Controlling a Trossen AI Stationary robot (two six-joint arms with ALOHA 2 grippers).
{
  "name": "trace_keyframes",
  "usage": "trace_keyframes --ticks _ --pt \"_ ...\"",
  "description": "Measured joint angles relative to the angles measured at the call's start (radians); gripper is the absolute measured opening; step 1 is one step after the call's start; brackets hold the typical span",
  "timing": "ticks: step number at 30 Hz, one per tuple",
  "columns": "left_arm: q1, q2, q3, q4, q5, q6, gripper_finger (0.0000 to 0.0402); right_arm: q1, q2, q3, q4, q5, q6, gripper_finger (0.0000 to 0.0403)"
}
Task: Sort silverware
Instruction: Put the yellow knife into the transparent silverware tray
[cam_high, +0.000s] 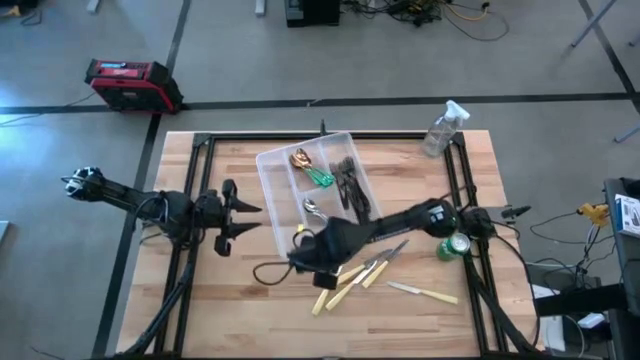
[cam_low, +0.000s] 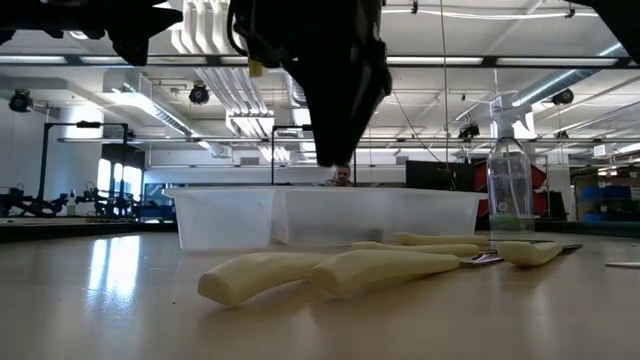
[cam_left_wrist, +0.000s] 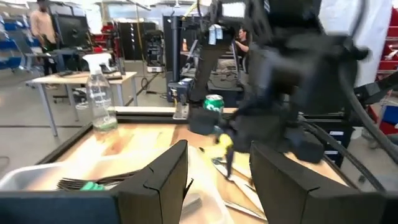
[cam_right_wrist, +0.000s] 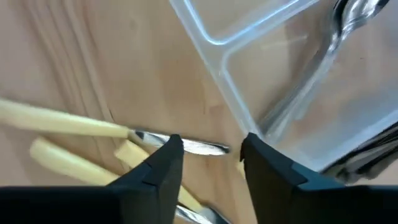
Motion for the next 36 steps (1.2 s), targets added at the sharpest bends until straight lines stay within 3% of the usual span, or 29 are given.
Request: trace_keyframes --ticks 9,17,24,31,36 --pt "0.000 -0.006 0.000 0.030 -0.038 -0.016 0.0158 0.105 0.001 -0.192 0.251 -0.003 0.260 0.0221" --pt "0.000 0.039 0.000 0.050 -0.040 -0.087 0.0158 0.176 0.006 -0.286 0.497 0.053 0.385 0.0236" --pt "0.000 0.076 0.000 0.048 -0.040 -0.153 0.0158 0.215 0.015 -0.361 0.463 0.091 0.445 0.0220" --pt "0.000 0.098 0.000 0.049 -0.060 -0.157 0.0158 0.299 0.013 -0.332 0.216 0.125 0.480 0.0226" --pt "0.001 0.103 0.000 0.049 -0.083 -0.161 0.0158 0.360 -0.023 -0.337 0.065 0.193 0.614 0.0244"
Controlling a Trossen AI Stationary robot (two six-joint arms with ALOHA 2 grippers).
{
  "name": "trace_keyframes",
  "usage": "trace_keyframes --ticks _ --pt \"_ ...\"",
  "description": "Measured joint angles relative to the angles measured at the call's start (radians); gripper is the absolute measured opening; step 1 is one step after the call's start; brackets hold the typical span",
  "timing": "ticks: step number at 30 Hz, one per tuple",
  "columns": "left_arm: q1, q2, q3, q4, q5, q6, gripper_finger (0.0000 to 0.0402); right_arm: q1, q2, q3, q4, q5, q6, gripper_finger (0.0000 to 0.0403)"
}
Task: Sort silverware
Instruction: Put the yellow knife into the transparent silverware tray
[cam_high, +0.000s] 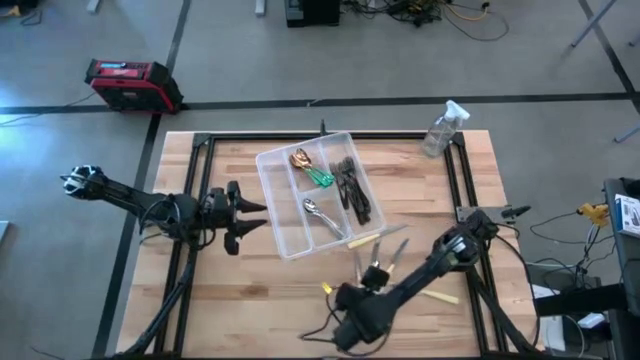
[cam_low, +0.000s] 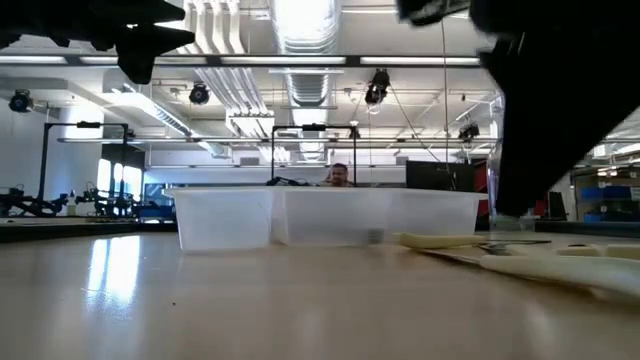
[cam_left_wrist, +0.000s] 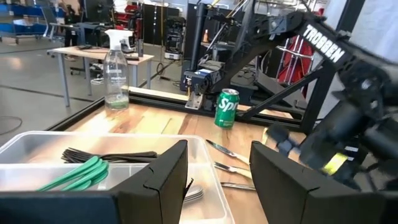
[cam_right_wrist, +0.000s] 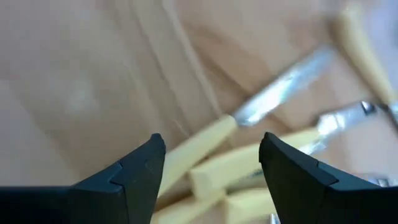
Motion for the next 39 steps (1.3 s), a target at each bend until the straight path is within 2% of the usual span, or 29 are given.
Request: trace_keyframes --ticks 5,10,17,22,26,34,39 --pt "0.000 0.002 0.000 0.007 -0.003 0.002 0.0158 0.050 -0.067 -0.036 -0.029 0.091 0.107 0.0260" --pt "-0.001 0.003 0.000 0.007 -0.008 0.003 0.0158 0.106 -0.136 -0.110 0.027 0.124 0.176 0.0267" --pt "-0.001 0.003 0.000 0.007 -0.008 0.008 0.0158 0.218 -0.140 -0.281 0.362 0.263 0.290 0.0258" --pt "-0.001 0.003 0.000 0.007 -0.008 0.011 0.0158 0.229 -0.133 -0.399 0.527 0.264 0.356 0.0244" --pt "-0.001 0.003 0.000 0.006 -0.008 0.011 0.0158 0.221 -0.132 -0.427 0.483 0.258 0.323 0.0239" --pt "-0.001 0.001 0.000 0.007 -0.008 0.011 0.0158 0.207 -0.182 -0.438 0.184 0.207 0.204 0.0253" --pt "-0.001 0.002 0.000 0.007 -0.026 0.012 0.0158 0.223 -0.254 -0.478 0.209 0.269 0.221 0.0259"
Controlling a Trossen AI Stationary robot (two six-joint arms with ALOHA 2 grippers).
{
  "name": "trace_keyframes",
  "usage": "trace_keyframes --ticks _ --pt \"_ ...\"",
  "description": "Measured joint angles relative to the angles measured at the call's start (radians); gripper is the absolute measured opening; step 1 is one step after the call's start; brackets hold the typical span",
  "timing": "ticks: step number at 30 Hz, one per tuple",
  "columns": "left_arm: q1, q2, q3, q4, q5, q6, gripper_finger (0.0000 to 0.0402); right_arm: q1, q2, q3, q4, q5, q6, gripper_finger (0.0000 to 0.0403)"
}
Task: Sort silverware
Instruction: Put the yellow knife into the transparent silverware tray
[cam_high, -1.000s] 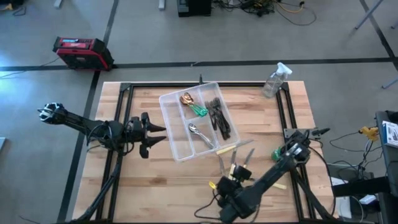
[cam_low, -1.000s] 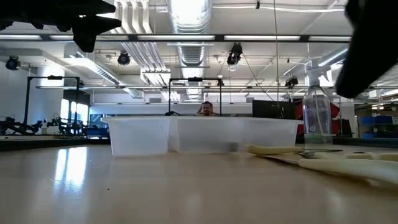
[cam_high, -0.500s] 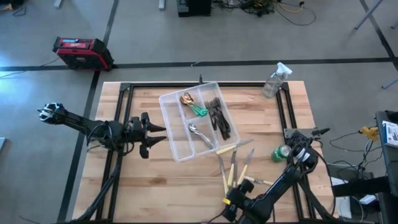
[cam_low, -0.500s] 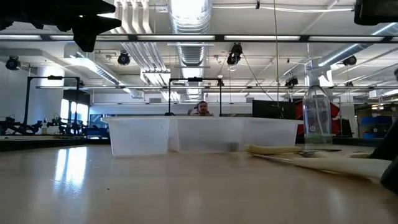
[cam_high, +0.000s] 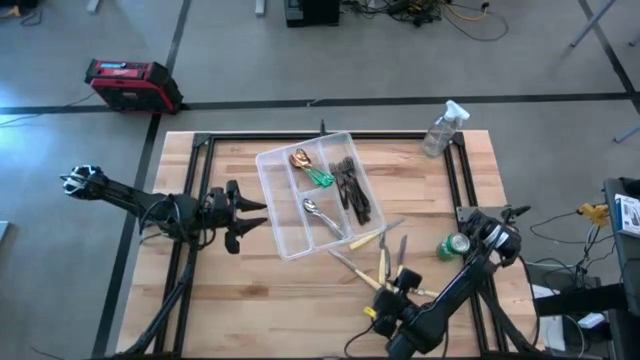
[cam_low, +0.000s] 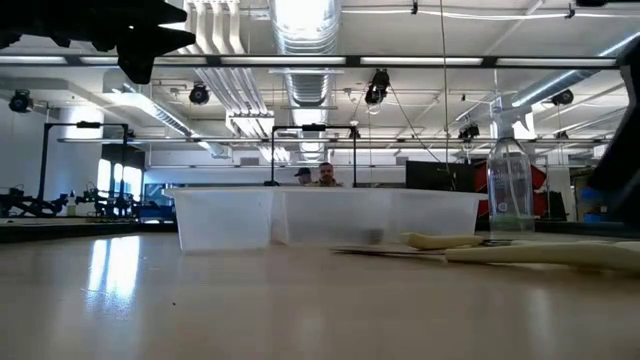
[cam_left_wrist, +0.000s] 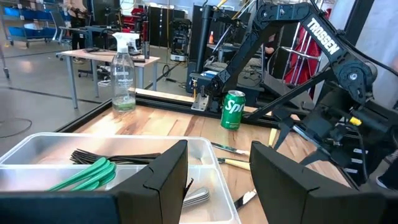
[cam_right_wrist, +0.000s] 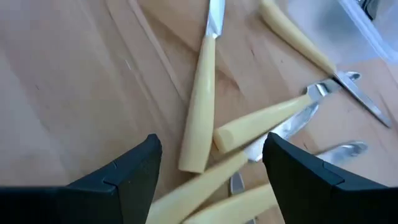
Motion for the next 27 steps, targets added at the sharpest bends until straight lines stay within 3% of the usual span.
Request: trace_keyframes --ticks 4,11,20,27 --pt "0.000 0.000 0.000 0.000 0.000 0.001 0.0158 0.008 -0.007 -0.067 0.077 0.026 0.023 0.0255" --pt "0.000 -0.001 0.000 0.000 -0.001 -0.007 0.0158 -0.019 -0.014 -0.216 0.412 0.024 -0.015 0.0239" --pt "0.000 0.001 0.000 0.018 -0.001 -0.020 0.0158 -0.042 -0.020 -0.179 0.508 0.002 -0.088 0.0221" --pt "0.000 0.001 0.000 0.025 -0.003 -0.019 0.0158 -0.042 -0.007 -0.191 0.620 0.051 -0.082 0.0215"
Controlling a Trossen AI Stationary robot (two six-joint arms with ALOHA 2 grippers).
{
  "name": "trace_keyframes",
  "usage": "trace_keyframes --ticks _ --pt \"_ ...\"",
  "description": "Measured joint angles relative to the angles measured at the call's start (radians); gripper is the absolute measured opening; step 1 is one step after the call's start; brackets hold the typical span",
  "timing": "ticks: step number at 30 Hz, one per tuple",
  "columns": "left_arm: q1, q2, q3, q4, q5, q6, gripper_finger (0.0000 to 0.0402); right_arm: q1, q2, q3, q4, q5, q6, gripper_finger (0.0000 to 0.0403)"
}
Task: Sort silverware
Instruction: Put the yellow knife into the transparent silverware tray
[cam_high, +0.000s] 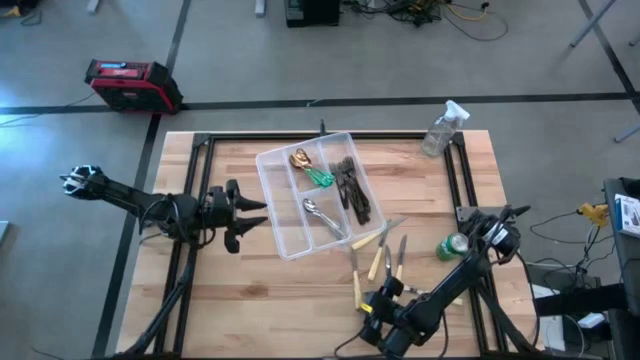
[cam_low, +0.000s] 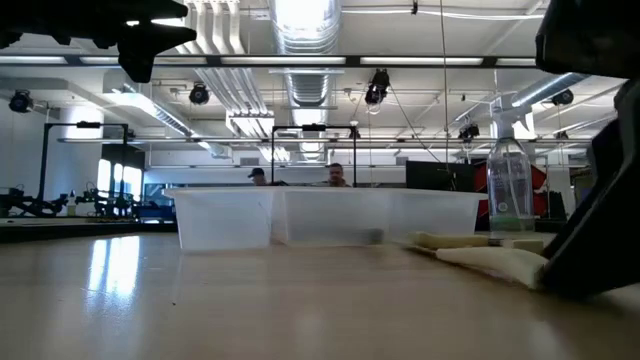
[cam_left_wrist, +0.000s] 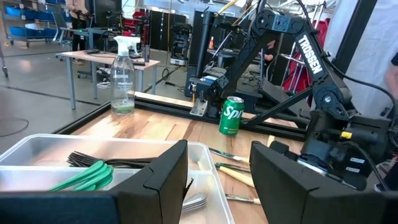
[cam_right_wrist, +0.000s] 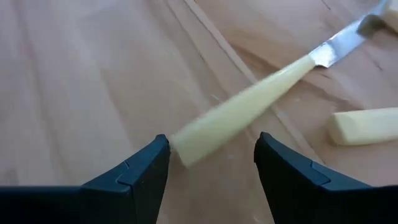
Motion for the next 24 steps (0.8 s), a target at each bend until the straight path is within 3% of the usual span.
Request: trace_keyframes --ticks 8,16,24 --pt "0.000 0.001 0.000 -0.004 0.000 0.003 0.0158 -0.006 0.044 -0.003 0.034 0.054 0.126 0.0219" --pt "0.000 0.003 0.000 -0.005 0.001 0.004 0.0158 -0.005 -0.007 0.016 -0.156 -0.053 0.125 0.0220" --pt "0.000 0.006 0.000 -0.005 0.002 0.006 0.0158 -0.015 -0.020 0.004 -0.103 0.027 0.153 0.0241"
